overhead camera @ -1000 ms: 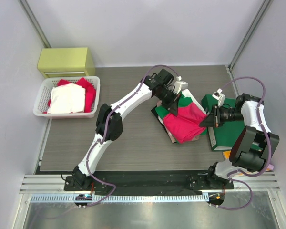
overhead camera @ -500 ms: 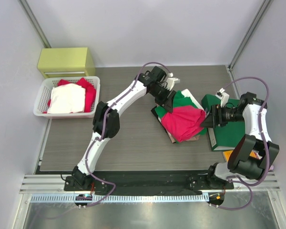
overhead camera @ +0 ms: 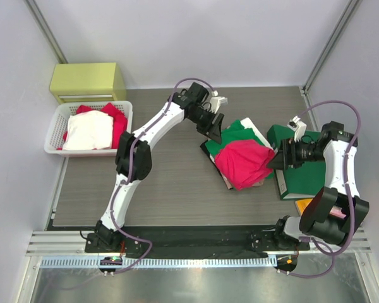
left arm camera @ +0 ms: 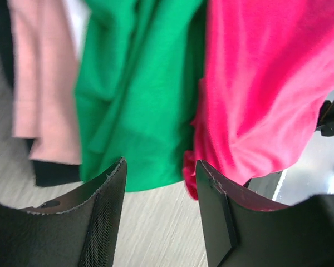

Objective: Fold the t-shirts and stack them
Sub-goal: Put the neatly folded tshirt into the corner of the board with both arms

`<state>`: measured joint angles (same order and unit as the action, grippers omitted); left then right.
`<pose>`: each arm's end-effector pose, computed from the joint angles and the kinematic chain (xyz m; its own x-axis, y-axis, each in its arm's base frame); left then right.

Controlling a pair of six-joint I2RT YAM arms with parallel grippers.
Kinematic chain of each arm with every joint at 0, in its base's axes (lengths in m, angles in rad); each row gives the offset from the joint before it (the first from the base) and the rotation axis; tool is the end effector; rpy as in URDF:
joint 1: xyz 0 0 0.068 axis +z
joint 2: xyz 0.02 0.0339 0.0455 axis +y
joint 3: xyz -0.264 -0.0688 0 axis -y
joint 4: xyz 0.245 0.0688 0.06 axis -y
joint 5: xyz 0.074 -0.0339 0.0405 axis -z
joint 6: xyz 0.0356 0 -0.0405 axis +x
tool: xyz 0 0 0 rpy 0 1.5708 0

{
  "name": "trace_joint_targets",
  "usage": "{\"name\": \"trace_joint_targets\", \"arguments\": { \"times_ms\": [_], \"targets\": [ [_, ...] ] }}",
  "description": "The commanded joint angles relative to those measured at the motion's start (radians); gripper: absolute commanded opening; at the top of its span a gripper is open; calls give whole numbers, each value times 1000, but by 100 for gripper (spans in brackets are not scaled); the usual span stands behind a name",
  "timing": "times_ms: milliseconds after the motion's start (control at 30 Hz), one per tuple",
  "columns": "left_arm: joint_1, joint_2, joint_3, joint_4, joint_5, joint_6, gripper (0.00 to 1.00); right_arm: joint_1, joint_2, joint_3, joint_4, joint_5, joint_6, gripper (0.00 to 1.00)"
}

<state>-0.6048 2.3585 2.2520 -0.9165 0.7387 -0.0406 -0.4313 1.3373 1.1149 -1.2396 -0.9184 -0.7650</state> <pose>0.4054 -0.3093 0.2477 -0.7304 0.4684 -0.4970 0.6798 0.4282 -0.5955 0.2130 -0.0669 0.2798 -0.7729 -0.1071 -0.6254 -0.4989 0.7117 0.4946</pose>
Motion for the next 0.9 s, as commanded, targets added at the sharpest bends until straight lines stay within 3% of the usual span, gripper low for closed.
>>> {"name": "trace_joint_targets", "arguments": {
  "times_ms": [0,133,367,433,500,600,867],
  "targets": [
    [-23,-110,-6,2,10,19,55,-33,-92,34,-12,7,-17,77],
    [5,-195,-63,4,-64,31,56,-89,-162,80,-21,9,-16,79],
    [43,-312,-251,77,-32,-16,58,-106,-231,42,-32,3,24,82],
    [43,-295,-255,85,-19,-24,59,-106,-233,28,-6,-26,102,82],
    [43,-257,-241,91,75,-53,60,-107,-205,57,-96,-74,8,82],
    [39,-216,-233,120,250,-99,62,-107,-191,80,-136,-123,-5,82],
    [-1,-199,-295,154,240,-117,67,-110,-188,62,-107,-116,18,82]
  ]
}}
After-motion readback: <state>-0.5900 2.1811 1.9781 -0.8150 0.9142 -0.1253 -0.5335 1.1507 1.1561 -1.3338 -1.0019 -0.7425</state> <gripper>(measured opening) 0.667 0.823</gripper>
